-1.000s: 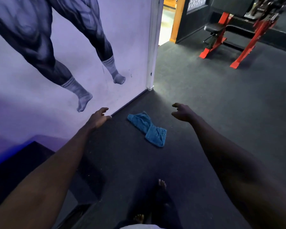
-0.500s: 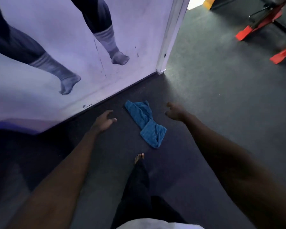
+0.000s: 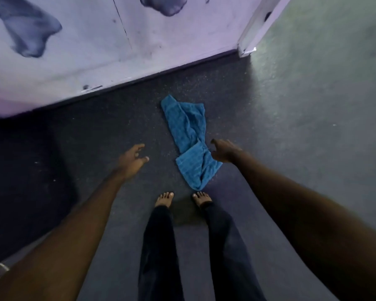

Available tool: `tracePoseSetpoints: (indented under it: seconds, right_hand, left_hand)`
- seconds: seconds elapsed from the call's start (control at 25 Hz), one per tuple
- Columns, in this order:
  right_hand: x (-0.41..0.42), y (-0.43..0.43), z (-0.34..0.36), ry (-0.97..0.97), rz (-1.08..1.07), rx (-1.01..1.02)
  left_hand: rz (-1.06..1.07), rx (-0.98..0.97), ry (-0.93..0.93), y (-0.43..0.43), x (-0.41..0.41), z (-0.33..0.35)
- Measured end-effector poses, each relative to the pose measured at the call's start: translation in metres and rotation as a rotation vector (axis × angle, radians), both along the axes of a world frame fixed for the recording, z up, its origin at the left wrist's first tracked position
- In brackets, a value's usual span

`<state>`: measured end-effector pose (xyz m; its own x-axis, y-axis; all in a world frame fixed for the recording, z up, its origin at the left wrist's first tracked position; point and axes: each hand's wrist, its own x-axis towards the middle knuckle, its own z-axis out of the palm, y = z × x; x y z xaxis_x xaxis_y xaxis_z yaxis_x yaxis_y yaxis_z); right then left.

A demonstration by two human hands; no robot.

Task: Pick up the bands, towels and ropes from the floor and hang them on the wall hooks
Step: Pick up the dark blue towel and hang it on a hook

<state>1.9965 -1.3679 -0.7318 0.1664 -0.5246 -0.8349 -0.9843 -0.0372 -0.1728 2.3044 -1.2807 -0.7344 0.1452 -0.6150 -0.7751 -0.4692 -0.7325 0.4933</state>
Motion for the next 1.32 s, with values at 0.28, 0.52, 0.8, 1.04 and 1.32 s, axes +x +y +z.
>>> tracePoseSetpoints:
  seconds: [0.28, 0.52, 0.8, 1.04, 1.32]
  right_hand:
    - [-0.016, -0.025, -0.279, 0.054, 0.193, 0.027]
    - [-0.003, -0.022, -0.401, 0.072, 0.390, -0.081]
    - [0.005, 0.015, -0.355, -0.084, 0.689, -0.470]
    - [0.055, 0.006, -0.126, -0.507, 0.649, -0.459]
    - [0.151, -0.003, 0.178, -0.662, 0.634, -0.428]
  left_hand:
    - [0.078, 0.074, 0.040, 0.013, -0.051, -0.218]
    - [0.177, -0.018, 0.050, 0.027, -0.063, -0.333]
    - [0.220, 0.058, 0.096, 0.081, -0.060, -0.301]
    - [0.425, 0.003, 0.064, 0.075, -0.031, -0.085]
    - [0.619, -0.222, -0.109, 0.125, 0.034, 0.205]
